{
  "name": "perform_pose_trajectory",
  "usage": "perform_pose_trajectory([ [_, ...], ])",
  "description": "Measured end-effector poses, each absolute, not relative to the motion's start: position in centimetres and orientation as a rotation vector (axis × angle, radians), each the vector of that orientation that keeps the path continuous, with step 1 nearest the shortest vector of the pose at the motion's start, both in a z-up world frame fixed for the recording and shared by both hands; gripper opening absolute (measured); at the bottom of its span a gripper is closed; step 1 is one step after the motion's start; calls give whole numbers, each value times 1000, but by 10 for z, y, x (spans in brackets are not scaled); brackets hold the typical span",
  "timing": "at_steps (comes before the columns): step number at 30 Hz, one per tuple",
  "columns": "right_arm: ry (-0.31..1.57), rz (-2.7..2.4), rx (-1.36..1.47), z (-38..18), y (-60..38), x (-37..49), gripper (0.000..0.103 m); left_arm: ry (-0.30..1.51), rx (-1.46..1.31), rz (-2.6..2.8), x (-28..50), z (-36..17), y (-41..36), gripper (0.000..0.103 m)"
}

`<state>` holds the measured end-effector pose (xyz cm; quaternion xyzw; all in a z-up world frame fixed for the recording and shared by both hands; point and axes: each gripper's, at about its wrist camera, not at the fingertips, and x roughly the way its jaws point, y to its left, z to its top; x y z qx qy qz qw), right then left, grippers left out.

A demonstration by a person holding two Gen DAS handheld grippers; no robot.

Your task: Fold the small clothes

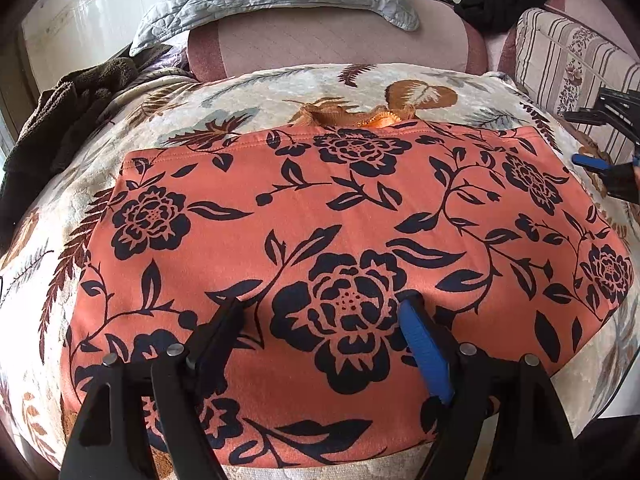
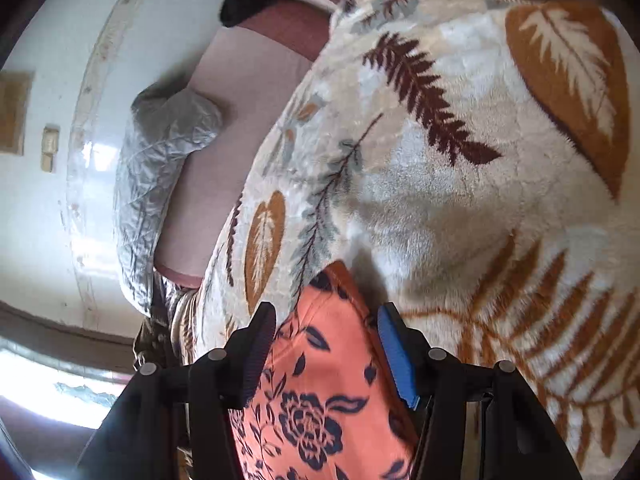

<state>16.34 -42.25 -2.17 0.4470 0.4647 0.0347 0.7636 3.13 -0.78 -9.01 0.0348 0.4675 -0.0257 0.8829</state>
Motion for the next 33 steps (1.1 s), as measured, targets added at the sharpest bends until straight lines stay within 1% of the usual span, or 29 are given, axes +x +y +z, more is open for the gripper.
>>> perform_pose_trajectory([
  [2,964,84,912,3,-412,127,61,980,67,-40,30,-84,-6,81],
  [3,950,98,887,13,-404,107,69,974,56,-34,28,-79,-4,81],
  [4,941,120,872,21,-396,85,71,962,43,-34,24,-73,-2,81],
  [5,927,146,880,25,-389,60,73,949,36,-33,19,-68,1,81],
  [6,927,170,895,24,-382,36,79,938,34,-28,14,-63,3,81],
  [7,945,197,905,21,-373,15,80,932,33,-27,10,-59,5,81],
  [10,1018,232,964,-8,-344,-31,80,936,19,-13,-3,-54,12,81],
  [14,1092,191,1065,-45,-334,-43,80,936,27,-8,-16,-50,17,81],
  [21,1043,57,1169,-54,-367,-18,80,937,-4,2,-19,-47,23,81],
  [26,1004,21,1170,-54,-382,-4,81,942,19,2,-10,-51,16,81],
  [33,960,48,1184,-56,-388,-6,81,946,11,24,8,-60,7,81],
])
